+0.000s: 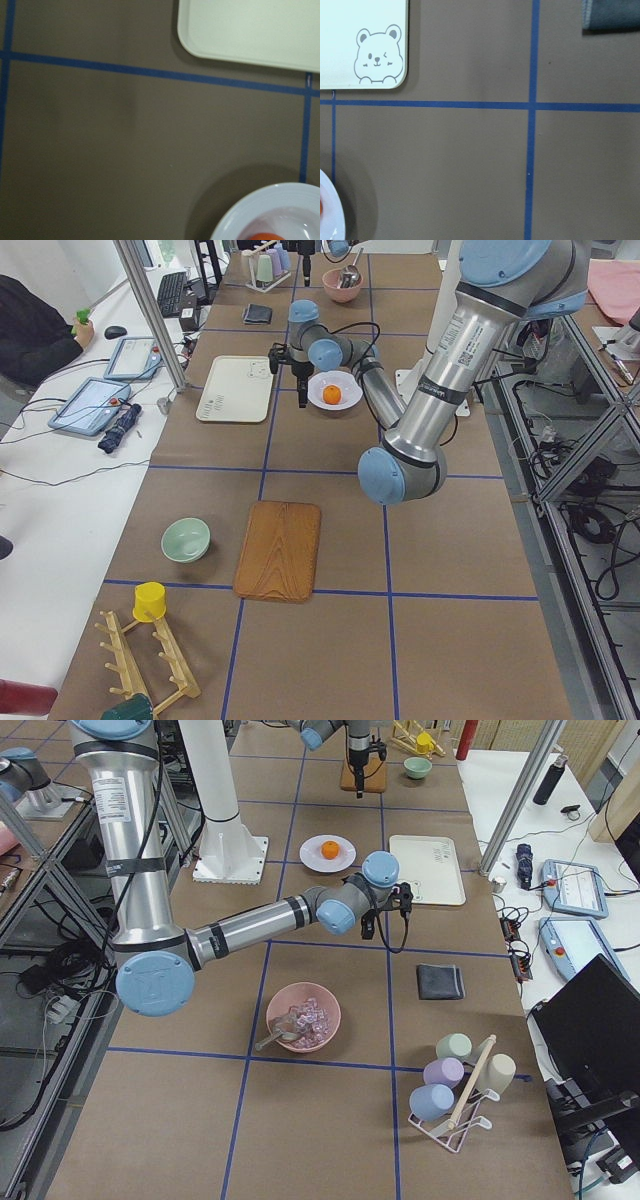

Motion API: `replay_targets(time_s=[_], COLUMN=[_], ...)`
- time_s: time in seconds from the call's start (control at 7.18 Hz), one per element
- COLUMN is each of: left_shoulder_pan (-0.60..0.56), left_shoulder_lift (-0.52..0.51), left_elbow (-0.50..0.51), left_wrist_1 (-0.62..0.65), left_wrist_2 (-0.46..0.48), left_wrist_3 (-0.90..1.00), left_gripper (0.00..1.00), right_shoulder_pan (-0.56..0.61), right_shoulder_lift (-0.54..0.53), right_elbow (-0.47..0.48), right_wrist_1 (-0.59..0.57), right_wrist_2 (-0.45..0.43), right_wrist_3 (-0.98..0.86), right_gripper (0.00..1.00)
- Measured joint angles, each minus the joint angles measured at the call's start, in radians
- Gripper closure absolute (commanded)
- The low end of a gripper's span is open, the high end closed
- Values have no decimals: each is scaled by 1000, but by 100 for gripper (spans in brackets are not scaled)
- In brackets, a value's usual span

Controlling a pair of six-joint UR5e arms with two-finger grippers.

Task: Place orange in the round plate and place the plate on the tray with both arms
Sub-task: 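Open the left gripper and withdraw it while the right arm reaches toward the plate, then grip the rim of the white plate nearest the right gripper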

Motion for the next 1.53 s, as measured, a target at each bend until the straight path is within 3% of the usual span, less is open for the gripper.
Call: replay_targets(time_s=[0.42,0.98,1.53], left_shoulder_pan=[-41,-73,-85], left_shoulder_lift=[19,22,26], left_elbow=[14,57,59], left_wrist_1=[0,-6,0], left_wrist_2=[10,46,52], left_wrist_3=[37,69,93], left_gripper=[1,1,1], right_shoulder_pan=[-184,-449,-515], right_shoulder_lift=[157,202,210], right_elbow=[-57,-70,-224], right_wrist_1=[75,338,664], right_wrist_2=[-102,-447,-527], right_wrist_3=[216,558,639], right_gripper=[0,0,0])
